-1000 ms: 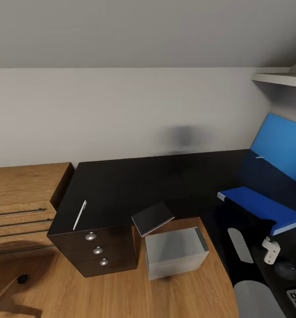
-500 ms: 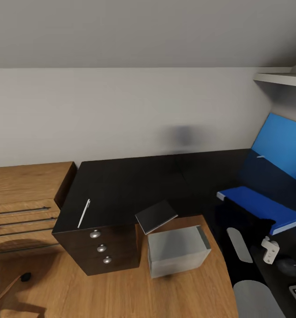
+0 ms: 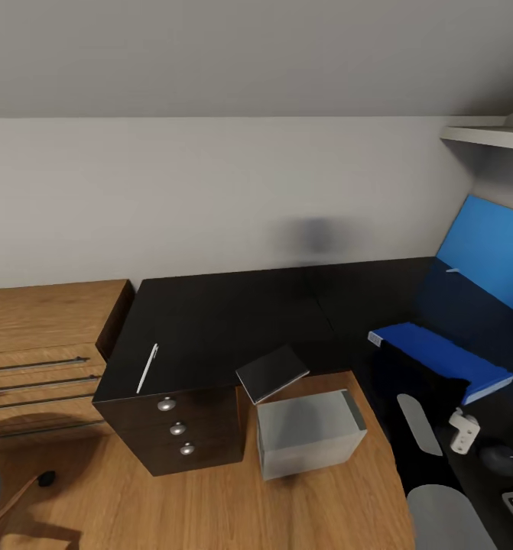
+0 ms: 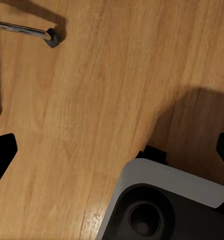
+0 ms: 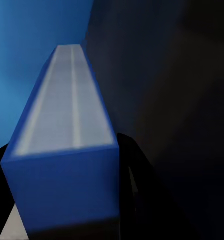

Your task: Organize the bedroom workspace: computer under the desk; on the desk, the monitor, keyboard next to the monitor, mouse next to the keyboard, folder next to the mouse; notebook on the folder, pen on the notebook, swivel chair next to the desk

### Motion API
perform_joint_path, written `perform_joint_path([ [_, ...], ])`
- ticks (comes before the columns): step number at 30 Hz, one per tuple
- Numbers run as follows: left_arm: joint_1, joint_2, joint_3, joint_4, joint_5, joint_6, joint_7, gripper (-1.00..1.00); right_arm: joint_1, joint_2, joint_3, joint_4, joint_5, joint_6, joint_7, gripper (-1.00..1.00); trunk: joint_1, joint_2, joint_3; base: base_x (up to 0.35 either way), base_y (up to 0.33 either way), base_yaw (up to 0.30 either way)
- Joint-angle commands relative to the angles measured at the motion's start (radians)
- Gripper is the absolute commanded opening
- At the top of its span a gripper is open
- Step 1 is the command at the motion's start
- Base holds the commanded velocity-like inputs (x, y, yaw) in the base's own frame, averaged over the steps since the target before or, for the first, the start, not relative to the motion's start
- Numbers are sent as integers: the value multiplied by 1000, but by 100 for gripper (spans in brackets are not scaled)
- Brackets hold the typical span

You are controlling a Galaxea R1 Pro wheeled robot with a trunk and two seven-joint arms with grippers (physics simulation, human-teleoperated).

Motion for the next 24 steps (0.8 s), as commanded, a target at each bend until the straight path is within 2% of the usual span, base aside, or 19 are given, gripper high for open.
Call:
perform_joint_path([
  [1,-1,1,-8,0,10,-6,6,100,-1,-6,-3,-1,-11,22,-9,-100,0,-1,-1,0,0,0],
  [5,-1,1,-8,0,10,-6,6,100,-1,-28,-4,3,-57,49,-9,-100,0,-1,-1,0,0,0],
  [8,-1,1,-8,0,10,-6,6,100,-9,-63,-4,42,-134,60,-9,-100,0,-1,-1,0,0,0],
  [11,-1,1,-8,0,10,-6,6,100,-26,-85,-4,81,-173,62,-9,-100,0,-1,-1,0,0,0],
  [15,-1,1,-8,0,10,-6,6,100,-32,-94,-2,95,-185,63,-8,-100,0,-1,-1,0,0,0],
  [24,-1,2,-8,0,10,-6,6,100,-33,-93,-3,97,-188,63,-6,-100,0,-1,-1,0,0,0],
])
